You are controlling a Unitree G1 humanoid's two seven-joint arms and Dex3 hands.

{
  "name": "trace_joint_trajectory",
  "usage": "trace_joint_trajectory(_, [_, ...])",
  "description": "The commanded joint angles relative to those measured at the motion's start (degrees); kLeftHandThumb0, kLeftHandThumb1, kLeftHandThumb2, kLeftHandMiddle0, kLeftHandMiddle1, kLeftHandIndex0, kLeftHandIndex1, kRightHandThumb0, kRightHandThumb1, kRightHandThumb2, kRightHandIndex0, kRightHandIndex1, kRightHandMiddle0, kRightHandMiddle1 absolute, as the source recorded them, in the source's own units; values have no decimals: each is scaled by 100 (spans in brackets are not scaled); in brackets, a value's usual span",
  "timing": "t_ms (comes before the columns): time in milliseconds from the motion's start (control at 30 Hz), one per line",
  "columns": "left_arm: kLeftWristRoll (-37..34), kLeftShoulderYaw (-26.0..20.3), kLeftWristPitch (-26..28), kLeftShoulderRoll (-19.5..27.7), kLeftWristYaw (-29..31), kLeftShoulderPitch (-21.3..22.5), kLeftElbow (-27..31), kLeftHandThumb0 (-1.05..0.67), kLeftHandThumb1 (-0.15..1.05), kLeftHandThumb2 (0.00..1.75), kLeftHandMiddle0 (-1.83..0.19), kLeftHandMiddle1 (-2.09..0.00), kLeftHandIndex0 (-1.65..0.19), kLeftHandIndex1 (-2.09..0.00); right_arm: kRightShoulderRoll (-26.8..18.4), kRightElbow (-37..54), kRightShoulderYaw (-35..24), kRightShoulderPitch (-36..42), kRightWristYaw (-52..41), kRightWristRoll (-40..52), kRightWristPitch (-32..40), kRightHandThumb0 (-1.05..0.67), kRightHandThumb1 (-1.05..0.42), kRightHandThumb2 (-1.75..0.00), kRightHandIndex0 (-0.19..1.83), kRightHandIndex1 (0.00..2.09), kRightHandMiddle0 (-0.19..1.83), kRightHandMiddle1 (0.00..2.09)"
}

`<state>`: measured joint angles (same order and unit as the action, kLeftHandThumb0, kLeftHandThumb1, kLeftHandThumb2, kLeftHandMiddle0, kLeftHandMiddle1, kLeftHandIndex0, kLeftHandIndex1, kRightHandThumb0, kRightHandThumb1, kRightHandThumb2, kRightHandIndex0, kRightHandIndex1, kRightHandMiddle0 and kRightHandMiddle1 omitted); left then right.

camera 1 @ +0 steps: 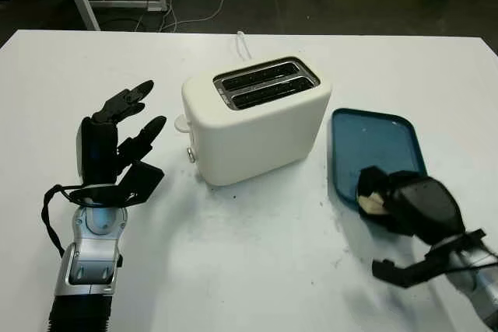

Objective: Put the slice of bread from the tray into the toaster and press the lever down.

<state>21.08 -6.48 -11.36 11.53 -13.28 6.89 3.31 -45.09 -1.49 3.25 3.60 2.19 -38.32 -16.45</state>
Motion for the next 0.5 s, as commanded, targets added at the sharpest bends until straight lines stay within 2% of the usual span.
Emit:
trace_joint_trajectory(0, [12,5,-48,17,-59,-2,28,-53,92,25,-57,-68,-77,-1,-162,-3,-139,-213,-483,481,-107,-50,-92,-43,59,175,17,174])
trace_joint_trajectory(67, [-1,5,-14,14,-42,-14,50,-53,92,25,-56,-68,-77,0,-235,0,-191,-365,-859,723,-107,-53,-92,-45,45,175,18,158])
trace_joint_trajectory(200, [34,9,23,18,-49,-23,72,-54,92,26,-56,-67,-77,0,-257,-8,-290,-559,-1178,957,-134,-54,-92,-48,42,175,21,155])
trace_joint_trajectory(300, [34,9,-5,18,-60,-24,64,-54,92,26,-57,-67,-77,0,-240,8,-348,-644,-942,681,-184,-55,-92,-48,65,175,27,172])
trace_joint_trajectory(367, [17,6,-2,6,-59,-27,65,-54,92,25,-57,-68,-77,0,-245,-46,-357,-687,-711,485,-291,-55,-92,-52,80,175,33,174])
trace_joint_trajectory(467, [15,8,1,11,-53,-27,56,-54,92,25,-57,-68,-77,0,-251,-72,-349,-719,-596,360,-340,-55,-92,-55,90,175,39,174])
